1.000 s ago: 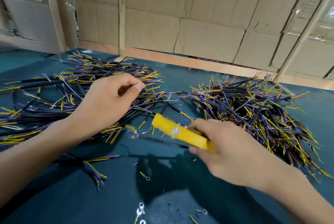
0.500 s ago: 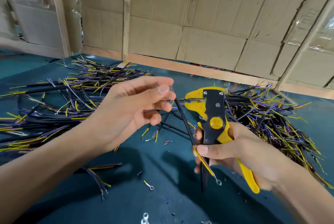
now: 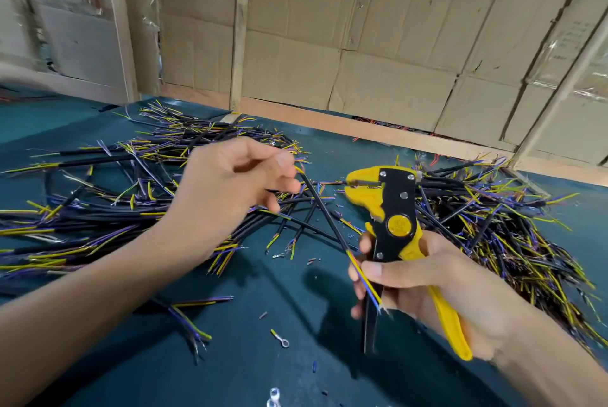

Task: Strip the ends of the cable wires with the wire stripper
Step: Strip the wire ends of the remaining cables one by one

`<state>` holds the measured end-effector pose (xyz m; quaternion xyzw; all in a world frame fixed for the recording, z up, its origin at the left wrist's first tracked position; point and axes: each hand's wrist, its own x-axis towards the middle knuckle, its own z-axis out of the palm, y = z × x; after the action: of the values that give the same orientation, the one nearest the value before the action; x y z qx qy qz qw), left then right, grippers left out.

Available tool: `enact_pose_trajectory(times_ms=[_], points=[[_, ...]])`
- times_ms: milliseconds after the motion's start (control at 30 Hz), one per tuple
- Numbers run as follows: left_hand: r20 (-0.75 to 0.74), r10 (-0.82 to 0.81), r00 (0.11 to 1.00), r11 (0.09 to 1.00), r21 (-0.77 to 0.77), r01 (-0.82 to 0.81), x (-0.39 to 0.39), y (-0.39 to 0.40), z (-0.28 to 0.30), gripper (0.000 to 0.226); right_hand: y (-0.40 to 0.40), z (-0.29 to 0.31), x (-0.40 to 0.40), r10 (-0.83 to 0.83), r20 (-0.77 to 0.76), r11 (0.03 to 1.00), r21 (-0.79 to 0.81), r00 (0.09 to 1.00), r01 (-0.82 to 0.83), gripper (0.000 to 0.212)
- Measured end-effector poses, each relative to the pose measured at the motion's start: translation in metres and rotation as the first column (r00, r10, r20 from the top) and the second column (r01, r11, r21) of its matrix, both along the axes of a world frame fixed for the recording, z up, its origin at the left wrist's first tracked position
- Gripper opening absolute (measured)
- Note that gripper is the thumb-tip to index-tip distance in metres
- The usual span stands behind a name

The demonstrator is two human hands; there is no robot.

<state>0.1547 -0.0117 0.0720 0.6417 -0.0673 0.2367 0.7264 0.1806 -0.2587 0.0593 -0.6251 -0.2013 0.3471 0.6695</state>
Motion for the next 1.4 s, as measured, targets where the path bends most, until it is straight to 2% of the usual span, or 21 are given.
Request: enact_pose_trajectory(times_ms=[133, 200, 233, 267, 300, 333, 400, 467, 500, 567, 633, 767, 867, 1000, 1067, 1100, 1133, 1200, 1267, 1300, 1400], points=[[-0.087, 0.202, 0.976, 0.979, -0.025, -0.204, 0.015, 0.034, -0.004, 0.006, -0.005, -0.001, 0.0, -0.077, -0.058, 0.985, 0.15, 0.995, 0.085, 0.038], [-0.117, 0.302, 0.946, 0.949, 0.128, -0.287, 0.023, 0.05, -0.012, 0.008, -0.005, -0.003, 0.0, -0.136, -0.073, 0.976, 0.159, 0.988, 0.147, 0.043], [-0.126, 0.359, 0.925, 0.902, 0.3, -0.31, 0.026, 0.055, -0.016, 0.008, -0.004, -0.003, 0.001, -0.165, -0.089, 0.972, 0.156, 0.982, 0.177, 0.046], [-0.112, 0.44, 0.891, 0.78, 0.539, -0.317, 0.027, 0.059, -0.019, 0.021, -0.001, -0.002, 0.0, -0.194, -0.09, 0.966, 0.157, 0.977, 0.206, 0.048], [-0.075, 0.497, 0.865, 0.591, 0.759, -0.274, 0.028, 0.061, -0.023, 0.043, 0.0, -0.002, 0.0, -0.213, -0.091, 0.961, 0.158, 0.973, 0.225, 0.049], [-0.018, 0.514, 0.858, 0.411, 0.883, -0.228, 0.028, 0.061, -0.026, 0.061, 0.0, -0.001, -0.001, -0.223, -0.089, 0.958, 0.161, 0.971, 0.235, 0.05], [0.112, 0.464, 0.879, 0.194, 0.955, -0.224, 0.026, 0.058, -0.022, 0.064, 0.0, 0.0, -0.002, -0.246, -0.067, 0.954, 0.161, 0.967, 0.253, 0.051], [0.181, 0.346, 0.921, 0.079, 0.972, -0.22, 0.02, 0.057, -0.013, 0.028, 0.0, 0.001, -0.003, -0.258, -0.061, 0.952, 0.154, 0.964, 0.265, 0.048], [0.155, 0.312, 0.937, -0.006, 0.987, -0.161, 0.017, 0.057, -0.008, 0.018, 0.001, 0.001, -0.003, -0.264, -0.06, 0.95, 0.153, 0.963, 0.271, 0.043], [0.053, 0.322, 0.945, -0.166, 0.986, 0.001, 0.015, 0.057, -0.004, 0.032, 0.002, 0.003, -0.004, -0.265, -0.057, 0.951, 0.148, 0.963, 0.271, 0.031], [0.038, 0.35, 0.936, -0.218, 0.975, 0.042, 0.014, 0.055, -0.004, 0.038, 0.003, 0.003, -0.006, -0.27, -0.05, 0.951, 0.142, 0.962, 0.274, 0.029], [0.011, 0.398, 0.917, -0.217, 0.973, 0.082, 0.012, 0.046, -0.01, 0.052, 0.004, 0.004, -0.01, -0.29, -0.025, 0.95, 0.112, 0.957, 0.291, 0.032], [-0.027, 0.396, 0.918, -0.289, 0.945, 0.153, 0.01, 0.04, -0.009, 0.044, 0.005, 0.006, -0.012, -0.309, -0.014, 0.946, 0.095, 0.951, 0.309, 0.025], [0.088, 0.333, 0.939, -0.417, 0.907, 0.063, 0.007, 0.037, -0.008, 0.029, 0.006, 0.009, -0.015, -0.32, -0.021, 0.943, 0.087, 0.947, 0.32, 0.023], [0.087, 0.335, 0.938, -0.371, 0.927, 0.047, 0.007, 0.035, -0.008, 0.033, 0.006, 0.01, -0.016, -0.327, -0.03, 0.941, 0.084, 0.945, 0.328, 0.023], [0.036, 0.359, 0.933, -0.285, 0.956, 0.073, 0.008, 0.035, -0.007, 0.036, 0.006, 0.011, -0.016, -0.333, -0.03, 0.939, 0.084, 0.942, 0.334, 0.023], [-0.036, 0.384, 0.923, -0.148, 0.984, 0.1, 0.008, 0.034, -0.005, 0.038, 0.006, 0.011, -0.016, -0.339, -0.03, 0.936, 0.086, 0.94, 0.34, 0.023], [-0.207, 0.394, 0.896, 0.24, 0.964, 0.117, 0.008, 0.034, 0.001, 0.038, 0.006, 0.012, -0.015, -0.347, -0.035, 0.932, 0.097, 0.937, 0.349, 0.024], [-0.381, 0.31, 0.871, 0.643, 0.759, 0.103, 0.009, 0.032, 0.008, 0.037, 0.006, 0.012, -0.015, -0.347, -0.043, 0.931, 0.109, 0.937, 0.349, 0.023], [-0.442, 0.253, 0.861, 0.777, 0.623, 0.091, 0.011, 0.032, 0.011, 0.036, 0.006, 0.013, -0.015, -0.343, -0.051, 0.931, 0.116, 0.938, 0.347, 0.023], [-0.541, 0.046, 0.84, 0.954, 0.273, 0.124, 0.01, 0.031, 0.018, 0.028, 0.006, 0.013, -0.016, -0.333, -0.075, 0.93, 0.139, 0.94, 0.341, 0.022]])
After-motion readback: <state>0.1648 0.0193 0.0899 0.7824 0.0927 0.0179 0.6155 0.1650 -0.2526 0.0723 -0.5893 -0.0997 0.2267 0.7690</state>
